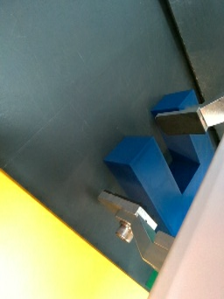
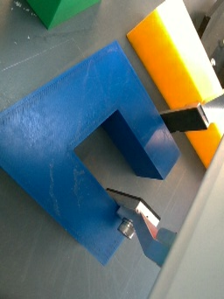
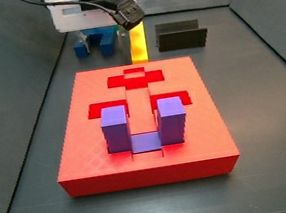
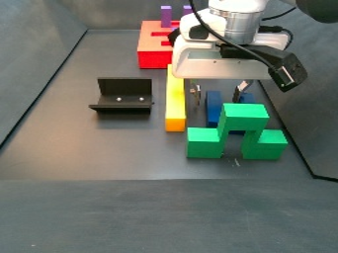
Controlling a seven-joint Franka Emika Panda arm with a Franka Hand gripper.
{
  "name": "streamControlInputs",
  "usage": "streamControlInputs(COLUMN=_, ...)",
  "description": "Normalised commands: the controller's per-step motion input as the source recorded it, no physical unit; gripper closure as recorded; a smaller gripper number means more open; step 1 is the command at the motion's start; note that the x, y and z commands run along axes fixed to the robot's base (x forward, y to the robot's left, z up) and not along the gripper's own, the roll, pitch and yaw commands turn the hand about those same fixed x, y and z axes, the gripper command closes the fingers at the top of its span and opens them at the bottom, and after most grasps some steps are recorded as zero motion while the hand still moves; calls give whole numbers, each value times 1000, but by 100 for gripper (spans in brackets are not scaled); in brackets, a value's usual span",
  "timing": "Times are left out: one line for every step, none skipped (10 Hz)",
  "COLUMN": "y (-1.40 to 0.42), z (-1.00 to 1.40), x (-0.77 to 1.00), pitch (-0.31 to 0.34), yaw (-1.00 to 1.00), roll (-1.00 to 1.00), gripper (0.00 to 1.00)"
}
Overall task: Pick up the blue object. Move up. Place the blue object on the fixture. Regrasp the blue object. Move to above the board. Insert the blue object.
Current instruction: Pick up the blue object.
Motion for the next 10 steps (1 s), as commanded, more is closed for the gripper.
streamControlInputs(y=0, z=0, x=0, pitch=-89, yaw=-266, roll=-143, gripper=0)
streamControlInputs(y=0, z=0, x=0, pitch=-67, yaw=-191, roll=-104, gripper=0)
streamControlInputs(y=0, z=0, x=0, pitch=-60, yaw=-123, roll=-101, gripper=0)
streamControlInputs(y=0, z=0, x=0, pitch=-61, yaw=-54, roll=-113, gripper=0)
streamControlInputs(y=0, z=0, x=0, pitch=-74, yaw=0, roll=-130, gripper=0)
streamControlInputs(y=-20, z=-9, x=0, pitch=-83, yaw=0, roll=-136, gripper=0)
streamControlInputs(y=0, z=-26, x=0, pitch=-74, yaw=0, roll=-117, gripper=0)
streamControlInputs(y=0, z=-40, x=0, pitch=-67, yaw=-6, roll=-100, gripper=0)
streamControlInputs(y=0, z=-60, x=0, pitch=-77, yaw=-29, roll=-106, gripper=0)
streamControlInputs(y=0, z=-37, x=0, pitch=-67, yaw=-31, roll=-113, gripper=0)
